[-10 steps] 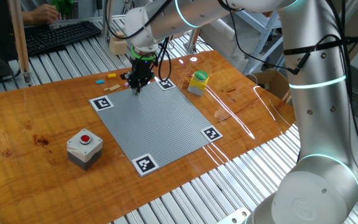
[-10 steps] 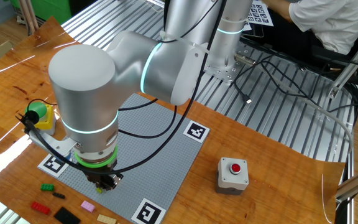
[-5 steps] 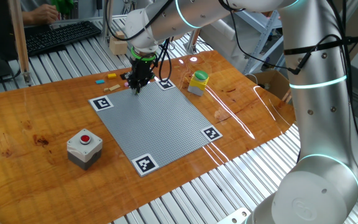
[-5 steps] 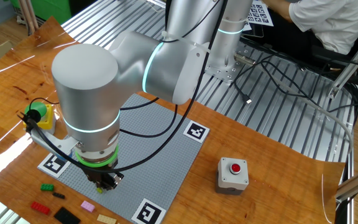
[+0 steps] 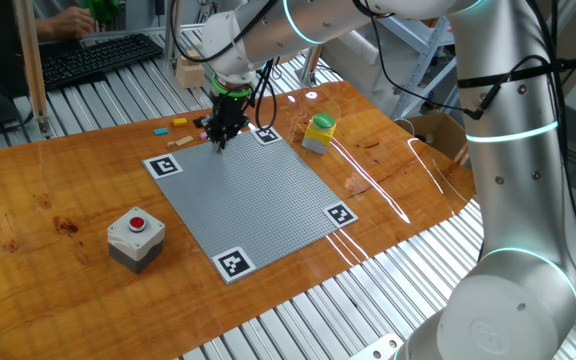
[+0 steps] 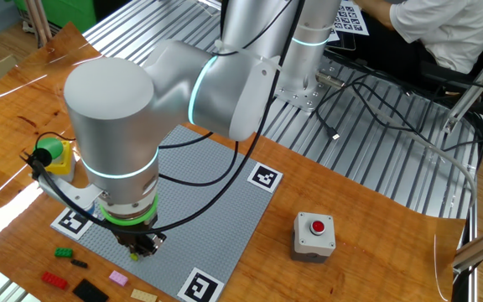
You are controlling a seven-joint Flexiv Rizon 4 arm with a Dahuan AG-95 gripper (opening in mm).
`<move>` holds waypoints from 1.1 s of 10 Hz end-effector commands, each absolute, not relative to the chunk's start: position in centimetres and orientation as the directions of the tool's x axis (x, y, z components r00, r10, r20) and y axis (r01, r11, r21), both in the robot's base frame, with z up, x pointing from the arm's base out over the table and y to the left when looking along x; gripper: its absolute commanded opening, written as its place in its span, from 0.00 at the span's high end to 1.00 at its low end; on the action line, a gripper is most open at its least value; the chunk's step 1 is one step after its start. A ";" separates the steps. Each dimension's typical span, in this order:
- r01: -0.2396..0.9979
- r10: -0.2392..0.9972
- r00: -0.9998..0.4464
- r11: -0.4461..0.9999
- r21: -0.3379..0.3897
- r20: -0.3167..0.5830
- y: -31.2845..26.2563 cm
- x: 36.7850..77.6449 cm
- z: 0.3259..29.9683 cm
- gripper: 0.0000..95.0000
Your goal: Build with small Lego blocks
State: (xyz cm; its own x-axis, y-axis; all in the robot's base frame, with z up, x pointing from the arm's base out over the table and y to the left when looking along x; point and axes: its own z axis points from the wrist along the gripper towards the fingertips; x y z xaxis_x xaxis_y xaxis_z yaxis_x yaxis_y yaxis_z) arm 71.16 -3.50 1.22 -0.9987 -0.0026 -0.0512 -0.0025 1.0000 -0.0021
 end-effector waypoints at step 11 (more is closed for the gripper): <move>-0.073 -0.073 -0.996 0.997 0.006 -0.044 -3.6 71.2 1.1 1.00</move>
State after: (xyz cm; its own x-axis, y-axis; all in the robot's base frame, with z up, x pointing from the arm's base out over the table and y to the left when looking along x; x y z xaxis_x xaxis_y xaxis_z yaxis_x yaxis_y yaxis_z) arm 71.17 -3.55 1.21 -0.9963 -0.0737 -0.0440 -0.0740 0.9972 0.0048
